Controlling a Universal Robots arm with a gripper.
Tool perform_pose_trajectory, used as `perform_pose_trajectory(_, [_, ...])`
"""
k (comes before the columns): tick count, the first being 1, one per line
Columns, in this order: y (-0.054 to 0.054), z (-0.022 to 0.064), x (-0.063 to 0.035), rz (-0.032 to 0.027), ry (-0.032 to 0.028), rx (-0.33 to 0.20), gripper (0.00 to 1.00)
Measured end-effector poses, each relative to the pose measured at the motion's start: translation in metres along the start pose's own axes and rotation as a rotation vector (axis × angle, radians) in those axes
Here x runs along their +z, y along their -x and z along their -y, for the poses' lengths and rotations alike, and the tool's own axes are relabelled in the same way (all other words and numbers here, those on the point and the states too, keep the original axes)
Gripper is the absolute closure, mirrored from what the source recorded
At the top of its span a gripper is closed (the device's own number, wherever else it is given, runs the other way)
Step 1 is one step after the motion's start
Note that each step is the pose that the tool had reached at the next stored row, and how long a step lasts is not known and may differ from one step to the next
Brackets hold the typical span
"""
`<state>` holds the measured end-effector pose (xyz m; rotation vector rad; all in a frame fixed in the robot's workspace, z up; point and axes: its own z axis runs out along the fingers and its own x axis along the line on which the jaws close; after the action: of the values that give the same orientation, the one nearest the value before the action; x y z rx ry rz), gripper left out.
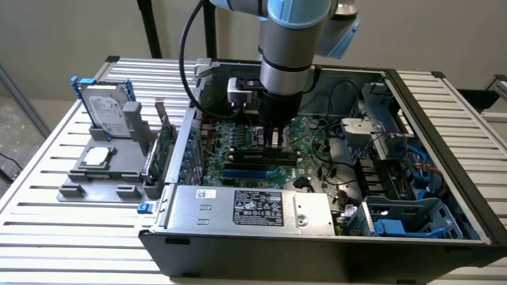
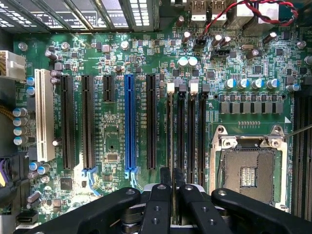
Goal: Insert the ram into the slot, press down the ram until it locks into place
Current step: 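Insert the ram into the slot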
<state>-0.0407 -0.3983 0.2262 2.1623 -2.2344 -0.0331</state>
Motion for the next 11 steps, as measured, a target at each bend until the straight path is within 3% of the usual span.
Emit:
perform_pose_trajectory(5, [0.000, 0.0000, -0.0008, 0.0003, -0.0001, 0.000, 0.80])
perform_pose_trajectory(6, [0.000, -0.0001, -0.0032, 0.0003, 0.0000, 0.000, 0.73])
perform_pose_trajectory(11, [0.000, -0.0008, -0.0221, 0.0001, 0.0019, 0.000, 0.73])
